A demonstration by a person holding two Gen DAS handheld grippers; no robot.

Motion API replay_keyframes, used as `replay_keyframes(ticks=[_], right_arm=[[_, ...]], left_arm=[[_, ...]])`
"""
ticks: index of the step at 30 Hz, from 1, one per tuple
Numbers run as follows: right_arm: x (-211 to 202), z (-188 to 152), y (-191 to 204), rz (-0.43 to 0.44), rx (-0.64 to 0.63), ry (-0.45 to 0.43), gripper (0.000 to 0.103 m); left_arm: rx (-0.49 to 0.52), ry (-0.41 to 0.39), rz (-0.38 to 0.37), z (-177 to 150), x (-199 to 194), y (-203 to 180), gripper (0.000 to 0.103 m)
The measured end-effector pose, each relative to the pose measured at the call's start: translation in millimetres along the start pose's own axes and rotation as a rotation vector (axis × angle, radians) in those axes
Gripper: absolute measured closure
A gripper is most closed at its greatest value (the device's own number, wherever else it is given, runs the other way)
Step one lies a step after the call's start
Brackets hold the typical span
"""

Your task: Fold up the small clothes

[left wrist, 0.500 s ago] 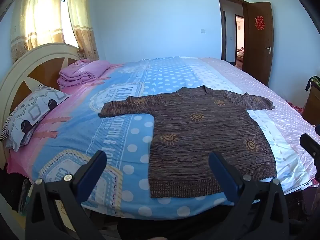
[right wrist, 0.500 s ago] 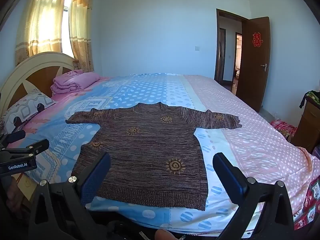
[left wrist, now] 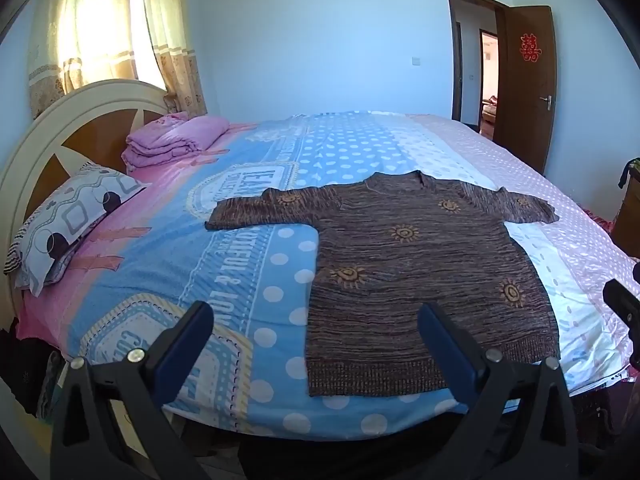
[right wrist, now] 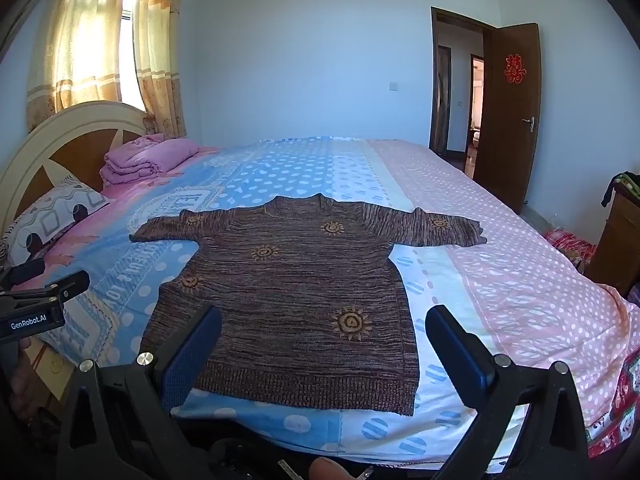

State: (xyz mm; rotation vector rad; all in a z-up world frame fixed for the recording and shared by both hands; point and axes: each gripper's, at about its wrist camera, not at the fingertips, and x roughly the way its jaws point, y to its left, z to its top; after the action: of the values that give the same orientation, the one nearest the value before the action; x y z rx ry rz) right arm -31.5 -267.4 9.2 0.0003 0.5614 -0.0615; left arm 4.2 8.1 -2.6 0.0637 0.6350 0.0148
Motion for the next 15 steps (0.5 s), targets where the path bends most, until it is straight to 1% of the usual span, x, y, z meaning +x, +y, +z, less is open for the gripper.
replay_keyframes(ticks=[15], right_arm=[[2.1, -0.9, 0.6, -0.002, -0.001, 0.012, 0.001]], left_arm=[[-0.011, 0.005, 0.007, 1.3, 0.9, 3.7, 0.000]])
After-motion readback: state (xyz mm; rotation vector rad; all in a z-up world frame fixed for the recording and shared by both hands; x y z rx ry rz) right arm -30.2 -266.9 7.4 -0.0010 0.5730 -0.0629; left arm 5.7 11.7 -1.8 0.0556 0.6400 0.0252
